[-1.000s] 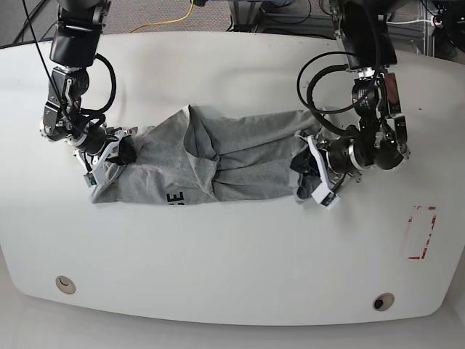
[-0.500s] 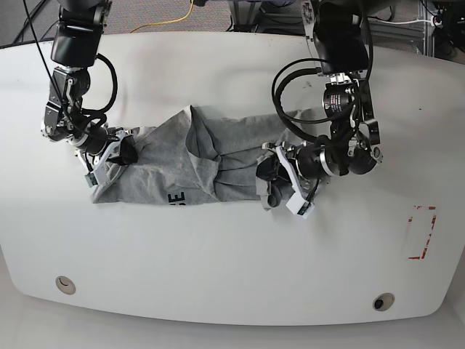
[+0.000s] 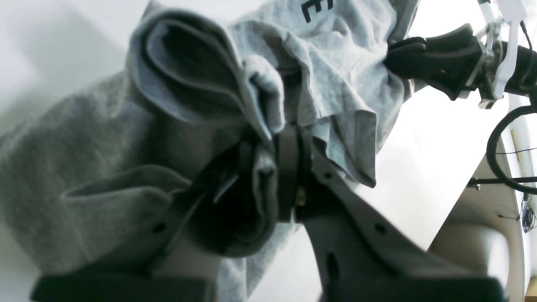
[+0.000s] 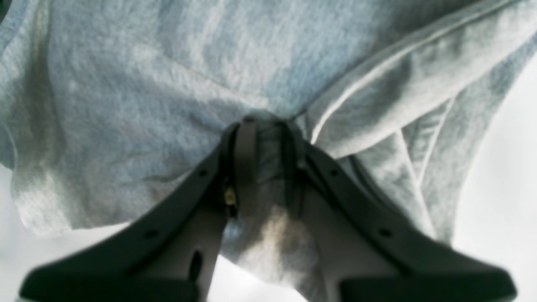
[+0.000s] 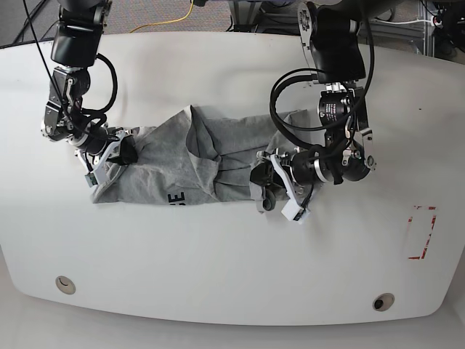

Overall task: Layout the t-shirt on the table in an organized manner, then fold the t-shirt properly
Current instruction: 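Grasp the shirt end with the left gripper and fold it toward the right gripper, then release the fold with the left gripper and regrasp the shirt edge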

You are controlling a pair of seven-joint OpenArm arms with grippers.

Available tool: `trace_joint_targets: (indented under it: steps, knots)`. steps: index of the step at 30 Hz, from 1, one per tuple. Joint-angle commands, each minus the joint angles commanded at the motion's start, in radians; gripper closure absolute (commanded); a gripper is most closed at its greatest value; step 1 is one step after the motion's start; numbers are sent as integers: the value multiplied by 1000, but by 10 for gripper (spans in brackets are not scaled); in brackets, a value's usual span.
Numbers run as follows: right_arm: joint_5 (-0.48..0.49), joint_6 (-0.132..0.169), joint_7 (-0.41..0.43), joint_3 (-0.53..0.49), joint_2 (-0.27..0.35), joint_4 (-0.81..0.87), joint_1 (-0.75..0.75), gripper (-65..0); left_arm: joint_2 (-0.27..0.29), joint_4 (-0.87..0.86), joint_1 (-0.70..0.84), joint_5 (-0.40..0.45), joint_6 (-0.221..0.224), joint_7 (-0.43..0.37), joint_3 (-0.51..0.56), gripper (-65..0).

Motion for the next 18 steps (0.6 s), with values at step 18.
trace_joint_targets:
  steps: [18]
  knots:
    - [0, 0, 0, -5, 0, 0, 2, -109, 0, 48, -2, -81, -3, 6, 129, -250]
